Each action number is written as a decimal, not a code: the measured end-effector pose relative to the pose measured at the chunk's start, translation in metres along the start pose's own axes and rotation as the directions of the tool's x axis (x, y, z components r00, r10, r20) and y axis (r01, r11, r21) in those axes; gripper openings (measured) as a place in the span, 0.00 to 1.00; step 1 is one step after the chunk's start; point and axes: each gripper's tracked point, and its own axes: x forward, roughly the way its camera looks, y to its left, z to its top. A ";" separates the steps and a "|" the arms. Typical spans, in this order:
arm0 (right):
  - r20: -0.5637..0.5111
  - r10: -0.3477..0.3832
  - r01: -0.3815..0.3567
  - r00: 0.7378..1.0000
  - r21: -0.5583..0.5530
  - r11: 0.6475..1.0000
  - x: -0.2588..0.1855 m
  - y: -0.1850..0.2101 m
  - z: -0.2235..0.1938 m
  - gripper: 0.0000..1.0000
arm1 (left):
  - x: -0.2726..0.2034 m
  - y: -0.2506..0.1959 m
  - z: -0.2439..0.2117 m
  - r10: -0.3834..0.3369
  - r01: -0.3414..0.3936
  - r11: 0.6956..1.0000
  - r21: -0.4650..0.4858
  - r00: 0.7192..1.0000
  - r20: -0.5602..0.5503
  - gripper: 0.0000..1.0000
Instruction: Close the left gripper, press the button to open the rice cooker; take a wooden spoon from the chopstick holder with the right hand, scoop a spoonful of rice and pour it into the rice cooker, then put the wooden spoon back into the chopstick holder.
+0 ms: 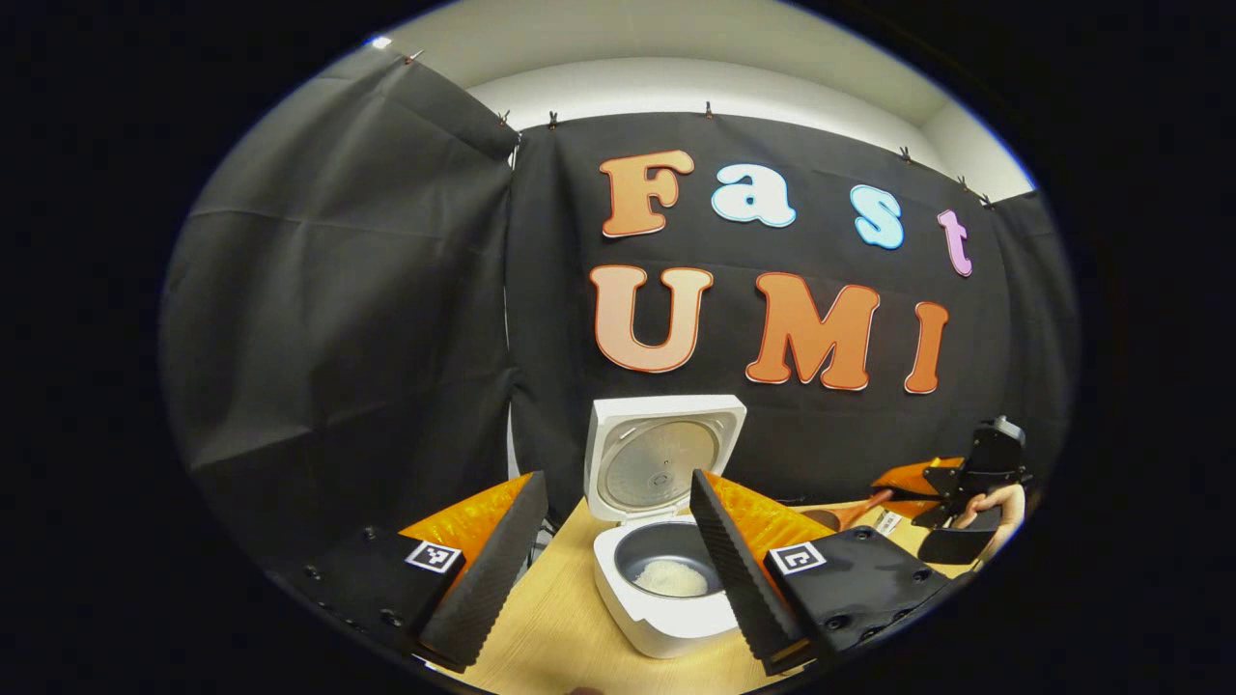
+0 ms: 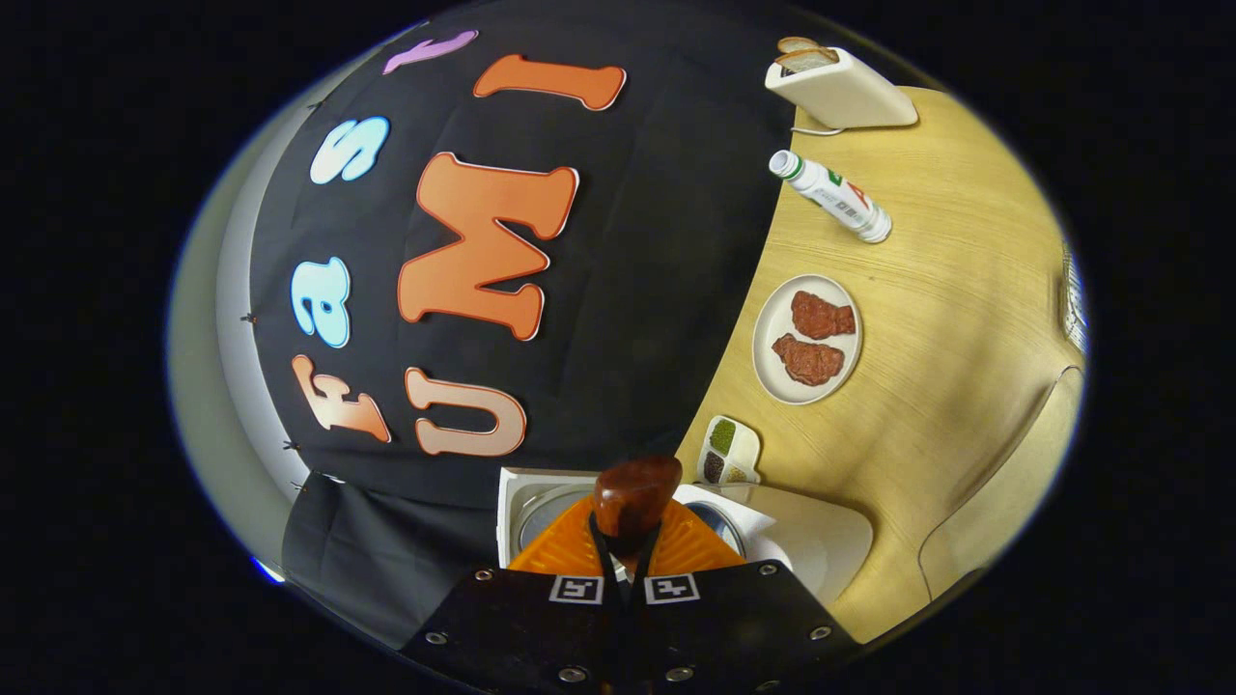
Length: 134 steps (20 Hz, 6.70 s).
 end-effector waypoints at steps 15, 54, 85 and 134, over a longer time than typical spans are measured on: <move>0.052 0.035 -0.009 0.998 -0.428 0.904 0.068 0.059 -0.031 0.01 | 0.017 0.016 -0.008 -0.020 0.020 1.000 -0.016 1.000 -0.017 1.00; 0.011 0.278 -0.084 0.961 -0.941 0.327 0.031 0.148 -0.084 0.01 | 0.008 -0.014 -0.019 -0.100 0.100 0.994 0.053 0.995 -0.008 1.00; 0.054 0.291 -0.039 0.955 -0.952 0.304 -0.046 0.123 0.003 0.01 | 0.003 -0.040 -0.016 -0.110 0.109 0.994 0.029 0.994 0.005 1.00; 0.453 -0.331 0.560 0.828 -0.633 0.534 -0.228 -0.285 0.188 0.95 | 0.100 -0.090 0.068 -0.050 0.046 0.998 0.054 0.995 0.083 1.00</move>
